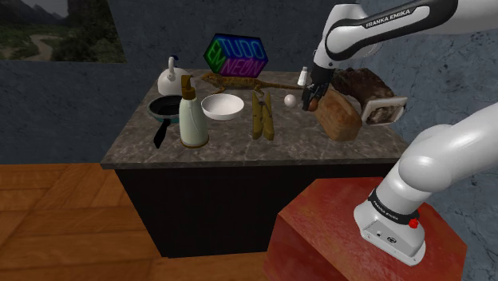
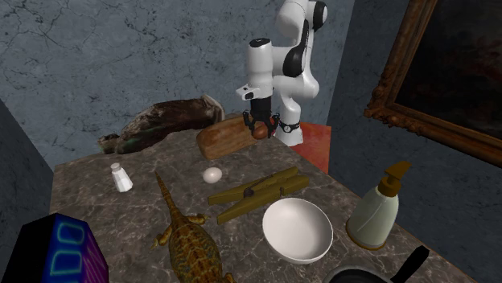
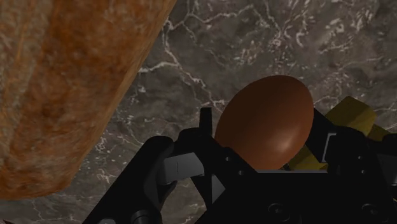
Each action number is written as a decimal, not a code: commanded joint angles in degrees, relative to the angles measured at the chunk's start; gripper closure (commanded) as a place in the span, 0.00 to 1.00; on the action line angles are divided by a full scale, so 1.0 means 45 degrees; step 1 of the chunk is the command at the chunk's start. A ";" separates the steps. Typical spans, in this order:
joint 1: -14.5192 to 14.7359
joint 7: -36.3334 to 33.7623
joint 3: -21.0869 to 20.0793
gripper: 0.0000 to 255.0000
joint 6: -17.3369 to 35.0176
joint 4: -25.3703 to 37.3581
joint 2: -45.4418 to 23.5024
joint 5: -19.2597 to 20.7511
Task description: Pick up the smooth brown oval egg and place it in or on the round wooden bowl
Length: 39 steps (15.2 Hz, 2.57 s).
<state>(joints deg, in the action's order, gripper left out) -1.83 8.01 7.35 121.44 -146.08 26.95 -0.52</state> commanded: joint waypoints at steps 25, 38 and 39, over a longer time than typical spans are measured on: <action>0.1794 -0.3379 -0.1963 1.00 -0.1446 1.0512 -0.8908 -0.0546; 0.2429 -0.4275 -0.2159 1.00 -0.2411 1.5644 -1.3037 -0.0265; 0.2429 -0.4269 -0.2159 1.00 -0.2255 1.5515 -1.3063 -0.0266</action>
<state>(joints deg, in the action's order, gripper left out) 9.12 -11.26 -2.38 110.59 -75.83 -31.59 -1.71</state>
